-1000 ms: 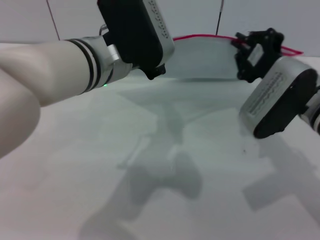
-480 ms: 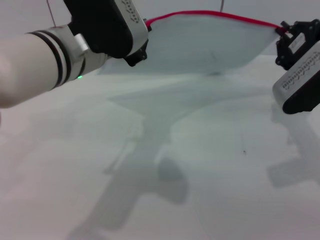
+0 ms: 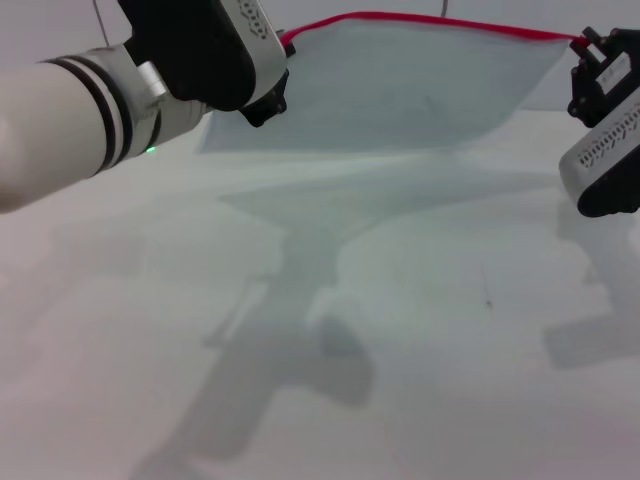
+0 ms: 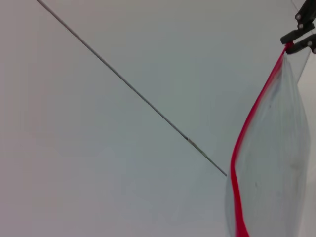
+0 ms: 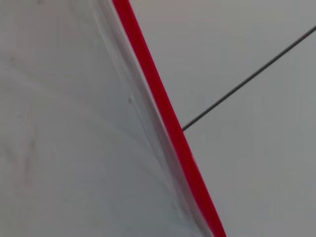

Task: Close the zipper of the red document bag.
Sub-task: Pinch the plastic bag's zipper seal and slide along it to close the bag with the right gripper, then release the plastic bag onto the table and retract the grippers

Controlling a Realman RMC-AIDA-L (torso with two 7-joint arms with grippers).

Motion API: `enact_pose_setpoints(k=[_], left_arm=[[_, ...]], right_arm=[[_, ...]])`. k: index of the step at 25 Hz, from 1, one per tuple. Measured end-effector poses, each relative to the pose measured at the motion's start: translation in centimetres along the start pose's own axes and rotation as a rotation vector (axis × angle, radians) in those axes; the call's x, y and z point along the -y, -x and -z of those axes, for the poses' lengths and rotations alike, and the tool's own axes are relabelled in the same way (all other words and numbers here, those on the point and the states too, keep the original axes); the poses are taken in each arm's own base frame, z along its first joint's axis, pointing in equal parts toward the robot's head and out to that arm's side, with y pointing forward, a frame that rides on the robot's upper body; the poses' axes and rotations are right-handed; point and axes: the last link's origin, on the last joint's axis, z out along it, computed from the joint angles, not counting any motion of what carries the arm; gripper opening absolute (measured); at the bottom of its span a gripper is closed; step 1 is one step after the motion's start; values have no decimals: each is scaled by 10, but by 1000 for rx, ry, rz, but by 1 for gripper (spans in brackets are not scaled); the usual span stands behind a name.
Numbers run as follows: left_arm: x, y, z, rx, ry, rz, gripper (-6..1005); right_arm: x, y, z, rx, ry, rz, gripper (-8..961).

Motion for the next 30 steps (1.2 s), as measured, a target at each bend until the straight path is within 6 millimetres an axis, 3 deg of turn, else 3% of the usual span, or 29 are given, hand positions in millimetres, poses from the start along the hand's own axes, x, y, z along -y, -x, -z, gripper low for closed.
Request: enact_pose_setpoints(k=[11, 20, 25, 30], left_arm=[[1, -1, -5, -14, -9, -3, 156], [-7, -3, -17, -69, -27, 5, 213], [-11, -4, -20, -114, -51, 40, 446], [-1, 5, -17, -219, -153, 230, 641]], right_arm=[[6, 0, -1, 0, -53, -61, 86], [4, 1, 3, -12, -111, -225, 323], [-9, 17, 8, 15, -147, -348, 343], [-17, 32, 20, 47, -226, -485, 339]])
